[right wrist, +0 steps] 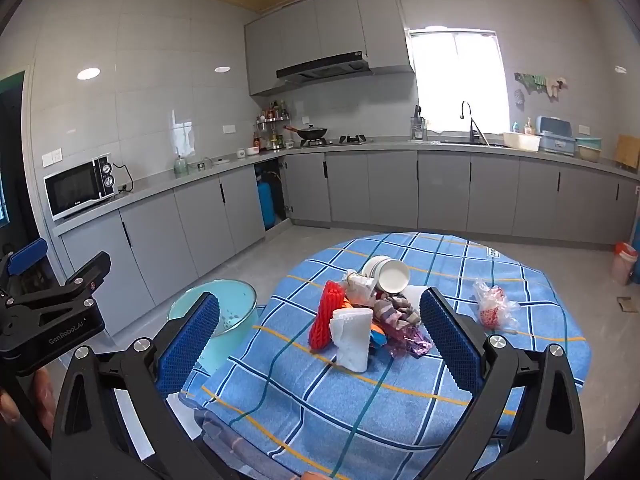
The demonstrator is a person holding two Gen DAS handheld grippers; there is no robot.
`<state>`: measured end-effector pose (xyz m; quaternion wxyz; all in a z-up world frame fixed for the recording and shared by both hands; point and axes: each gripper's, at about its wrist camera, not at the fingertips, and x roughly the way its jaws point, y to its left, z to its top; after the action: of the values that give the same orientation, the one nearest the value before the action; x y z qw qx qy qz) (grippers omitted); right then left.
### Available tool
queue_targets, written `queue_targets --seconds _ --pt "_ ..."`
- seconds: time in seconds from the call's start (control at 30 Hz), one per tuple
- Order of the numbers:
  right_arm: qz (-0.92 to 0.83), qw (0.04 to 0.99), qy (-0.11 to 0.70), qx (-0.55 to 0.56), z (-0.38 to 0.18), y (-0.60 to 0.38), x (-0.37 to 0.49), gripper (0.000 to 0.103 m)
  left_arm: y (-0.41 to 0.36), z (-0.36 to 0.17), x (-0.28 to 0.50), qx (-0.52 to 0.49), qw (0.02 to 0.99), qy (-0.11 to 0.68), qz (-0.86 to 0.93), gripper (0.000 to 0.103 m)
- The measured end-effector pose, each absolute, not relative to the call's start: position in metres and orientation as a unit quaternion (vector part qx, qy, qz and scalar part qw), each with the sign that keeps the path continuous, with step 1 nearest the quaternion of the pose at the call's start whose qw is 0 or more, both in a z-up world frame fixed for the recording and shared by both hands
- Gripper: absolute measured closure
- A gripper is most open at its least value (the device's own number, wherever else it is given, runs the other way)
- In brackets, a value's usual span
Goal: Collect trash
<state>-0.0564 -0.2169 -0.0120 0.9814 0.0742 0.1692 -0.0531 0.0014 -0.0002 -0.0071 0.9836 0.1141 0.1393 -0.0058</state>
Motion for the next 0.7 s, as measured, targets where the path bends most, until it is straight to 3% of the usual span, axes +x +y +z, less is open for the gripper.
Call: queue_targets --seconds 0.7 --pt "-0.054 0.981 0.167 0.077 -0.0166 -0.2208 -0.0548 0.004 0.0020 -0.0070 0.0052 0.111 0.984 0.138 0.000 0.005"
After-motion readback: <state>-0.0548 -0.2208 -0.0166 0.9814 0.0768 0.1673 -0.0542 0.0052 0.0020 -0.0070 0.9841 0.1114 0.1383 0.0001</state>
